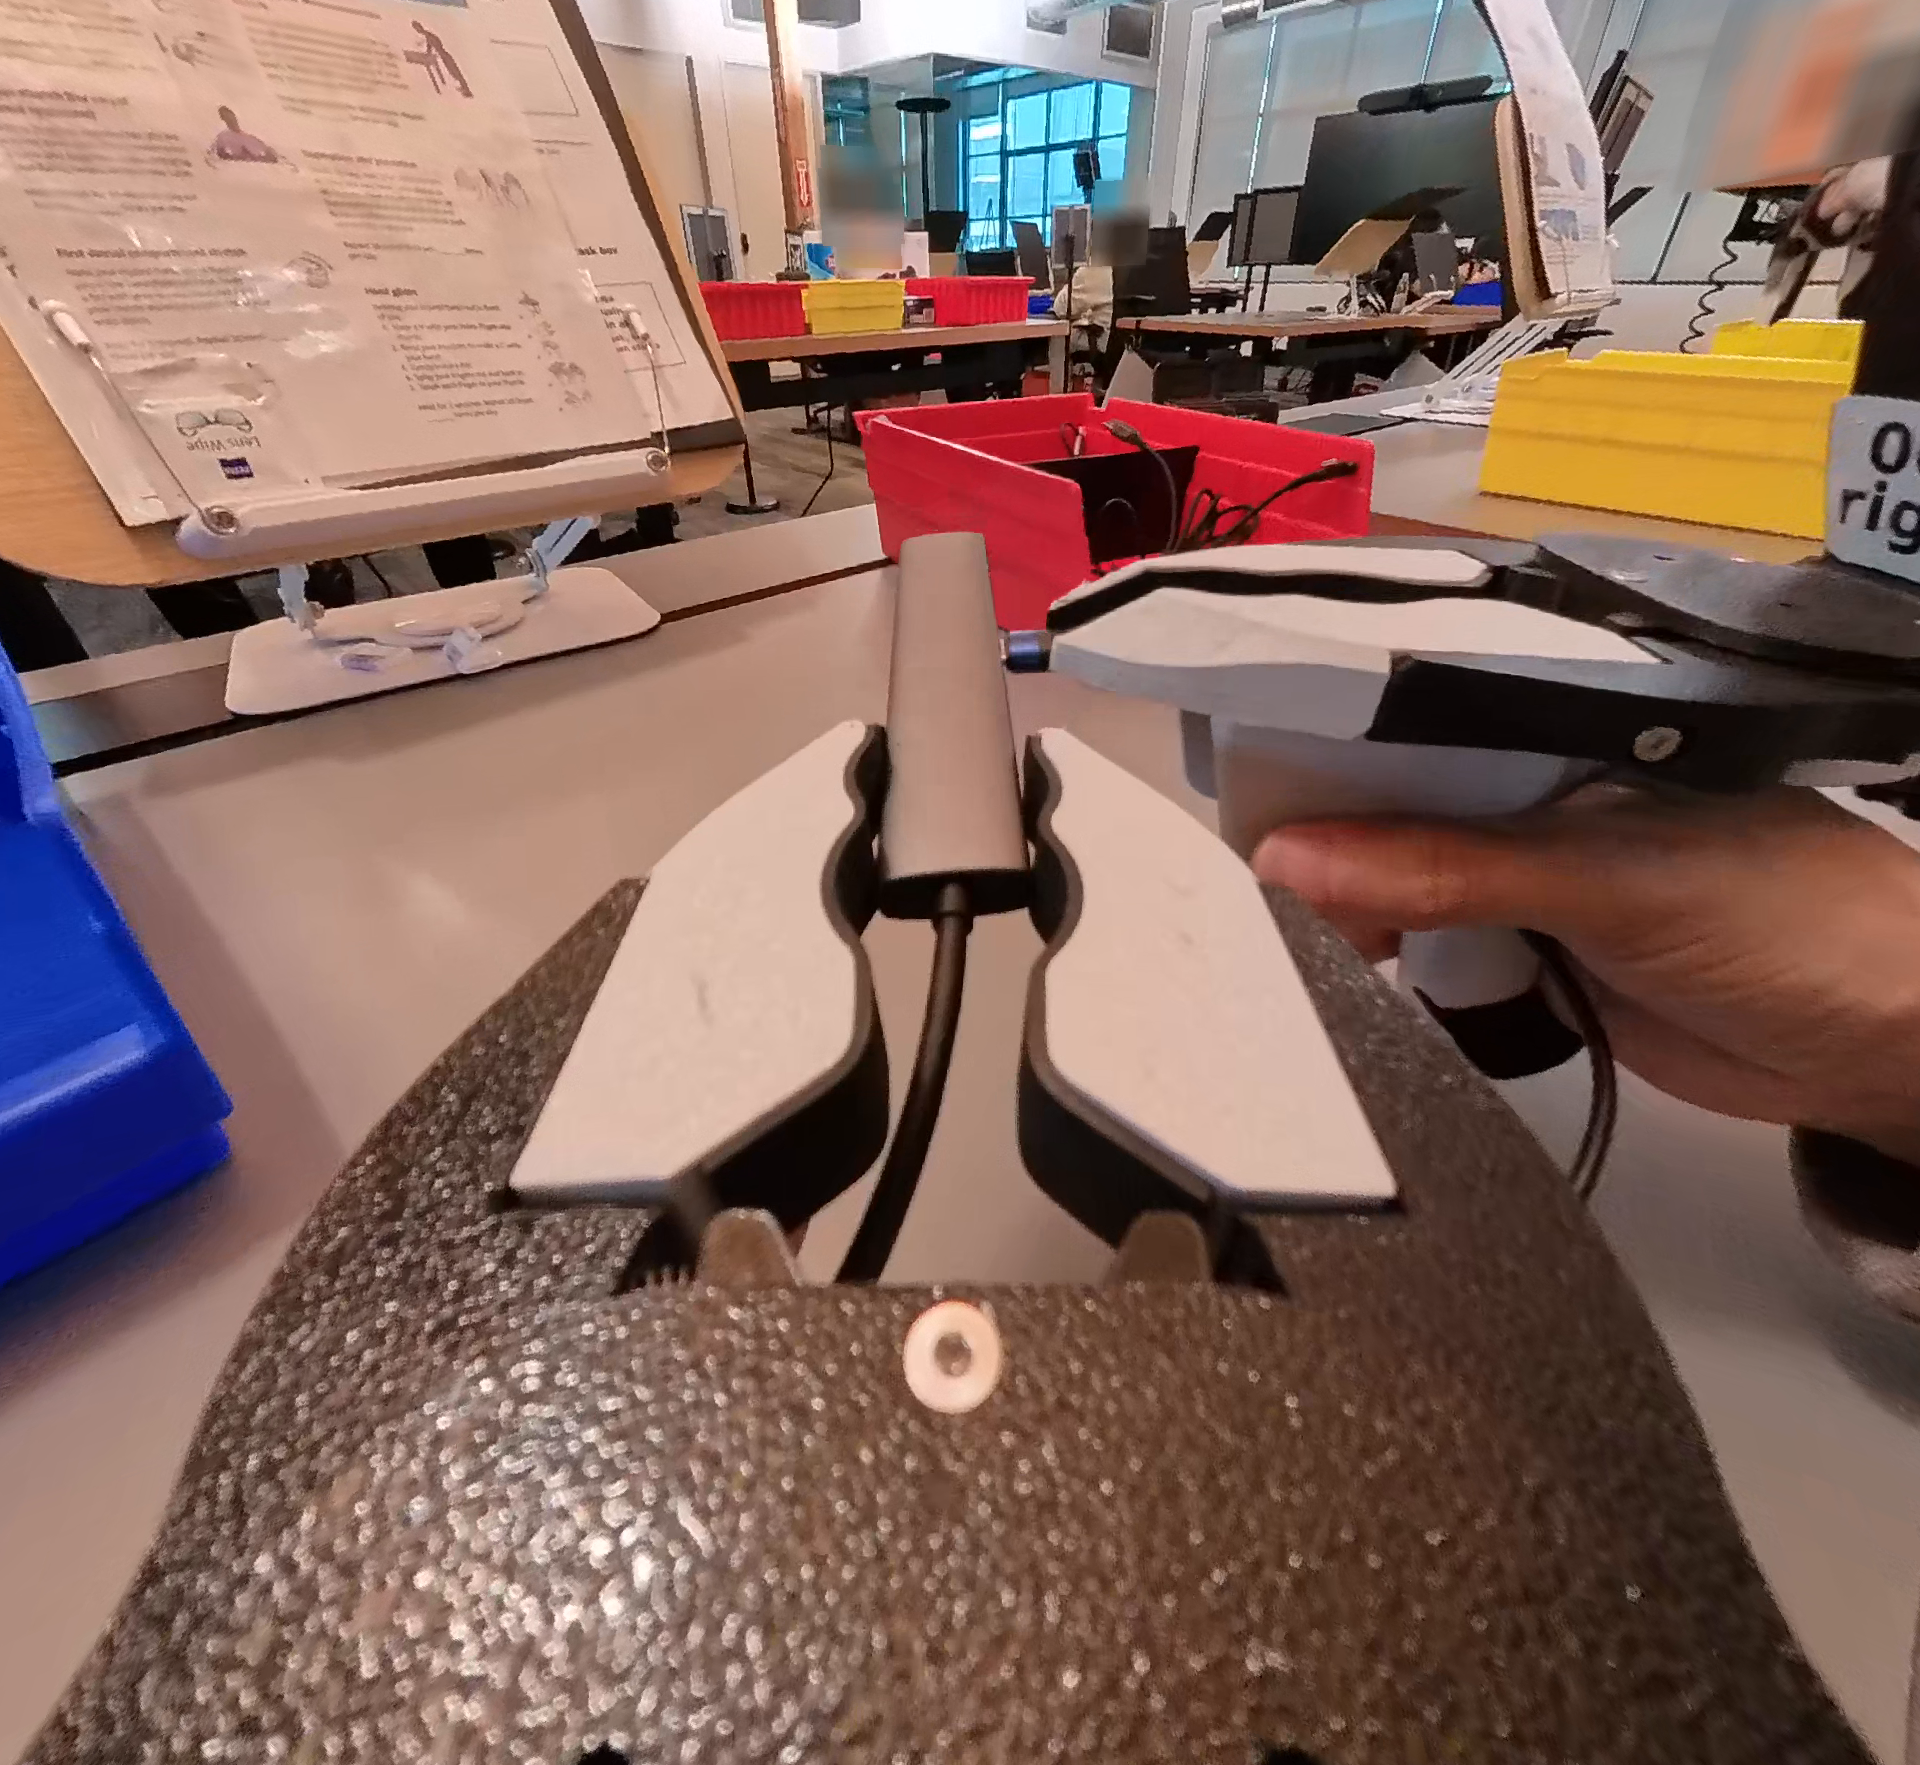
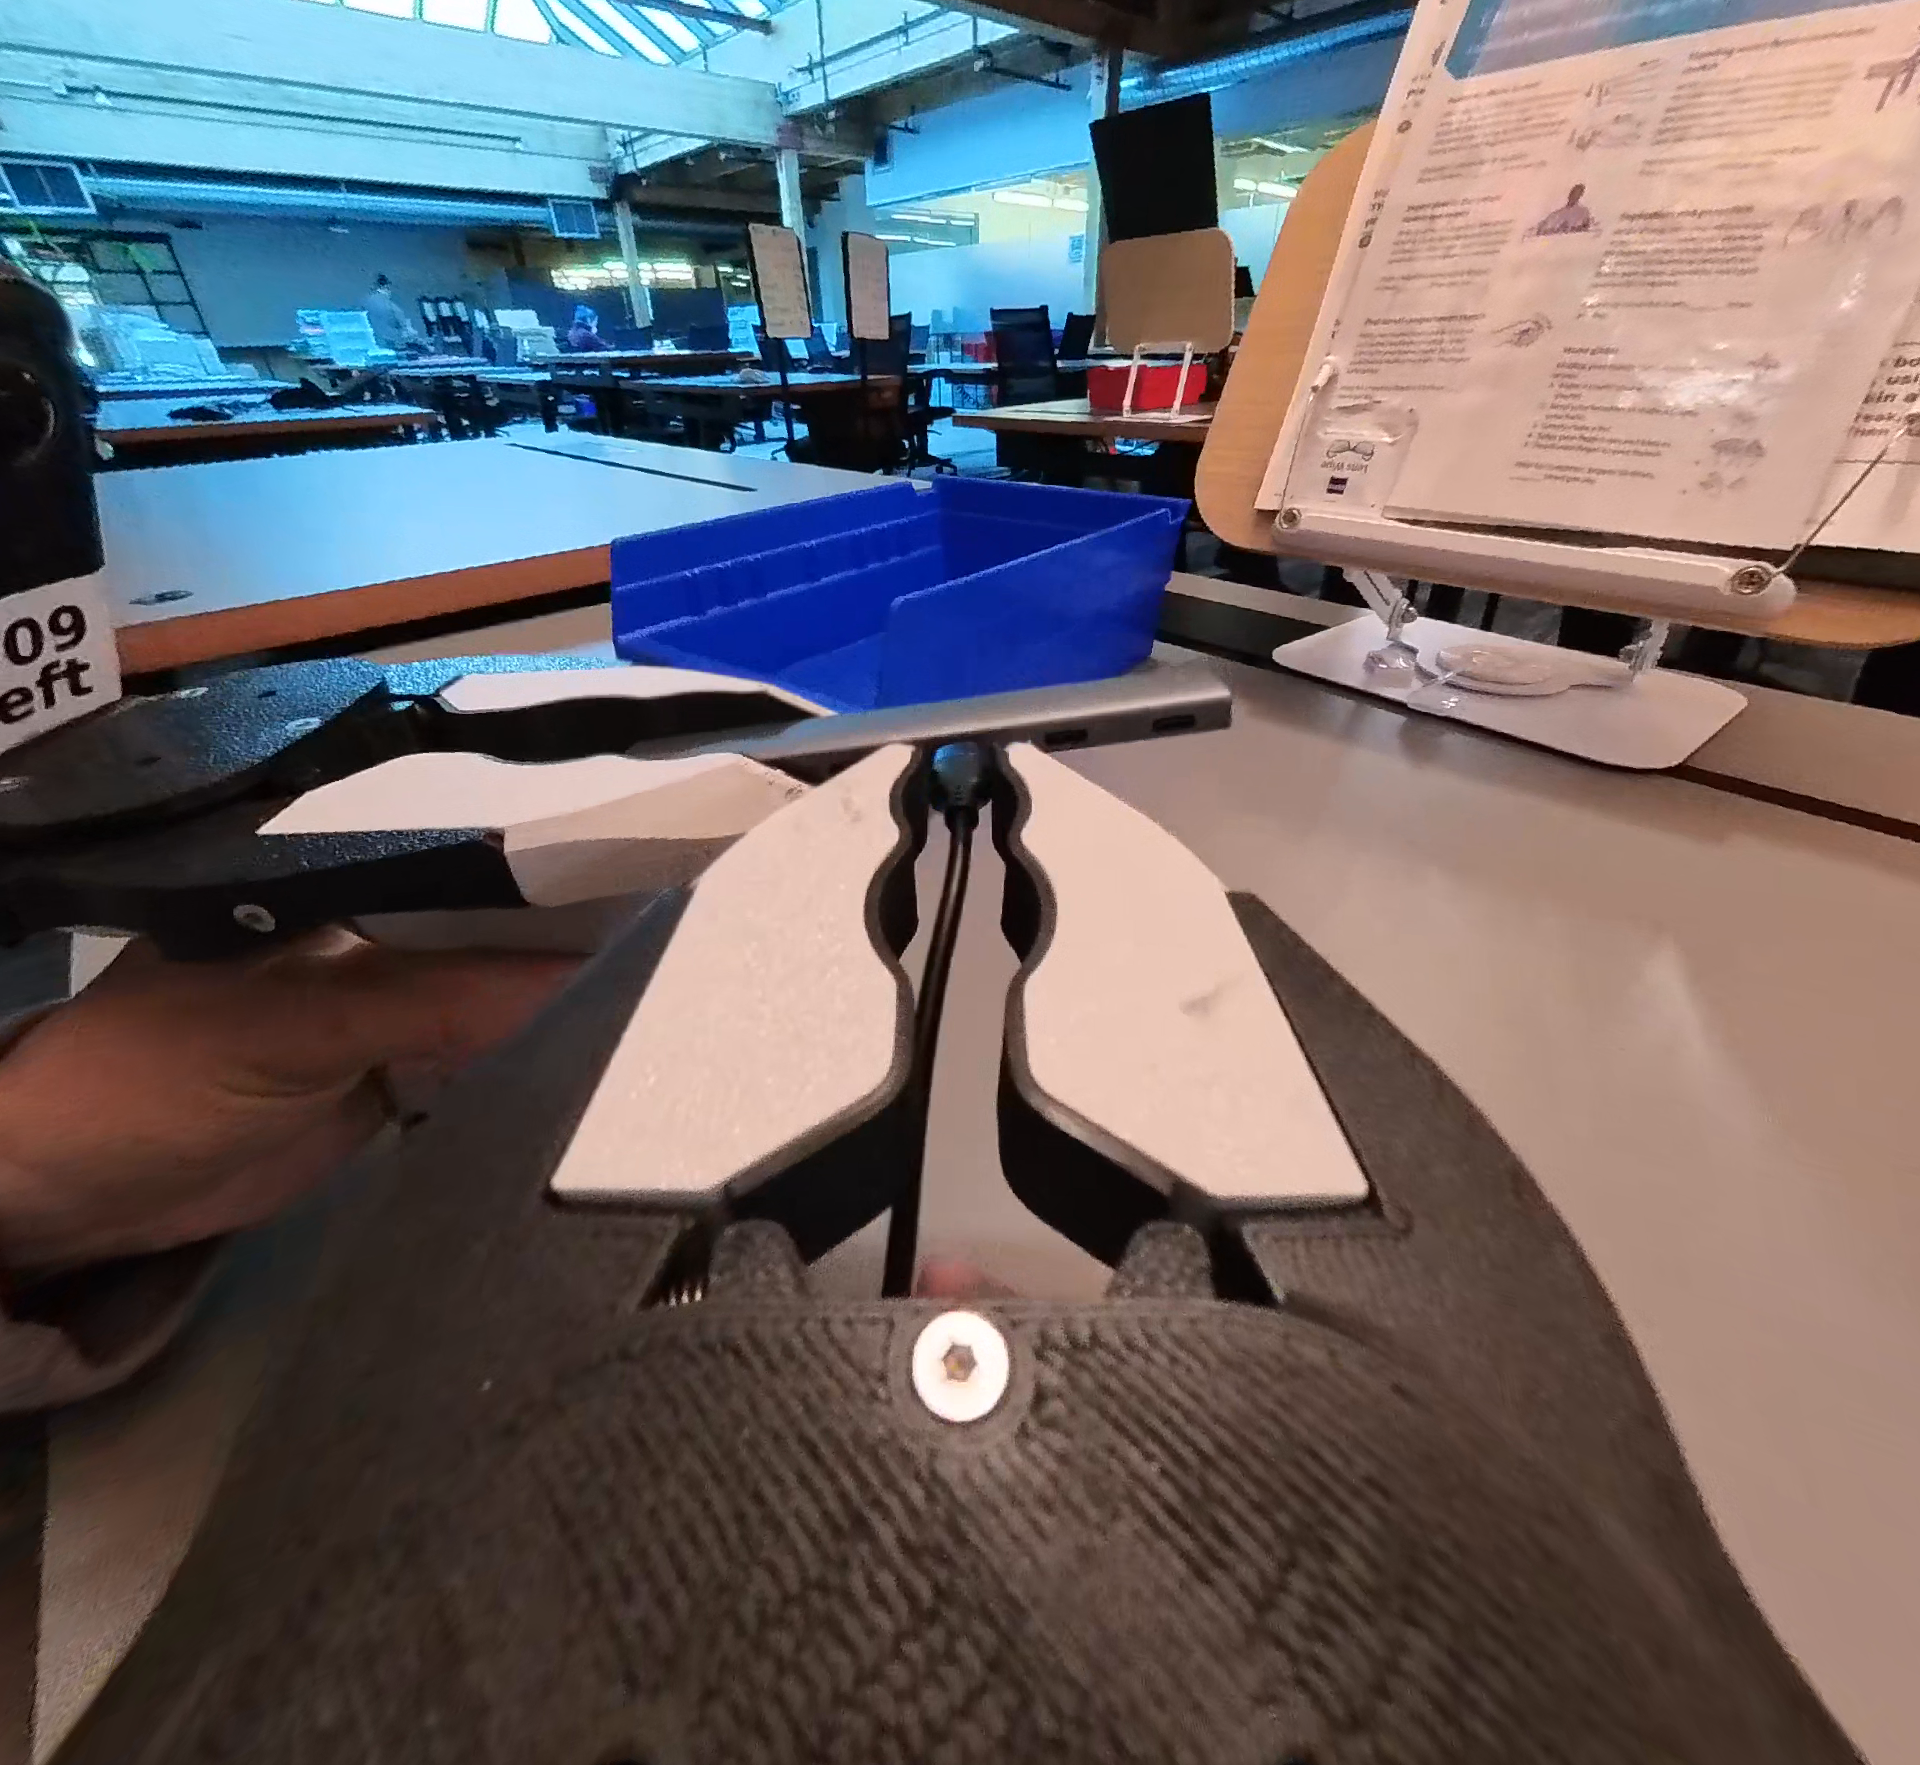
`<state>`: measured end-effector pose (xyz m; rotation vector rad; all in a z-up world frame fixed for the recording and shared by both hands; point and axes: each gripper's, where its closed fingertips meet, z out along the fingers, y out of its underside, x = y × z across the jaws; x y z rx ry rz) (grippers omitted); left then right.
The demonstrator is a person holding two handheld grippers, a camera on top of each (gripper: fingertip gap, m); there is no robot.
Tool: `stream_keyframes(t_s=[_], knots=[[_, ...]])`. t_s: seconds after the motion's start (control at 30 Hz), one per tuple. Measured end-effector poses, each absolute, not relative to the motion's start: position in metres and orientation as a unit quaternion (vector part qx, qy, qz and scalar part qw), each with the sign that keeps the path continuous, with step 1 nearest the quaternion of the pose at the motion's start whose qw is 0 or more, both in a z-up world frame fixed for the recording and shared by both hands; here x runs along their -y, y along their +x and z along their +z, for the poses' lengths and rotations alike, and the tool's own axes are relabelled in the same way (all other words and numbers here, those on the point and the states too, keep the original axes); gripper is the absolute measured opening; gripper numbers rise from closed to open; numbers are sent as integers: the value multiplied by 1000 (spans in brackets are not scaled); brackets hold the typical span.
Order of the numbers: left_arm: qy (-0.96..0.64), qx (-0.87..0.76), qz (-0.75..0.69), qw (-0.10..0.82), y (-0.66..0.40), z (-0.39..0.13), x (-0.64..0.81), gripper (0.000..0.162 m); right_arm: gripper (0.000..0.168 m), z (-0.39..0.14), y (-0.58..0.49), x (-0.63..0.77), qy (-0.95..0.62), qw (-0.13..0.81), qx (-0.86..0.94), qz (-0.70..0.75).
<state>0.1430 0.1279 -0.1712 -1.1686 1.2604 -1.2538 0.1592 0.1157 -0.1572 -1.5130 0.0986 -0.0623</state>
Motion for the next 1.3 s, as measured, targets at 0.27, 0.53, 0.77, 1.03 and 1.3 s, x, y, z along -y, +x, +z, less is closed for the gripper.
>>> stream_keyframes(t_s=[0.27, 0.53, 0.77, 1.03, 1.3], knots=[[-489, -527, -518, 463, 145, -176, -125, 25, 11, -166, 161, -117, -710, 699, -15, -82], [-511, -516, -541, 425, 147, -181, -128, 25, 11, -163, 162, -119, -697, 713, -15, -78], [-518, -521, -538, 413, 147, -185, -130, 25, 11, -169, 163, -120, -707, 699, -6, -103], [-510, -481, -549, 457, 139, -172, -140, 25, 11, -176, 154, -124, -701, 709, -36, -65], [-500, -531, -525, 439, 143, -181, -138, 25, 11, -181, 159, -122, -716, 694, -56, -59]])
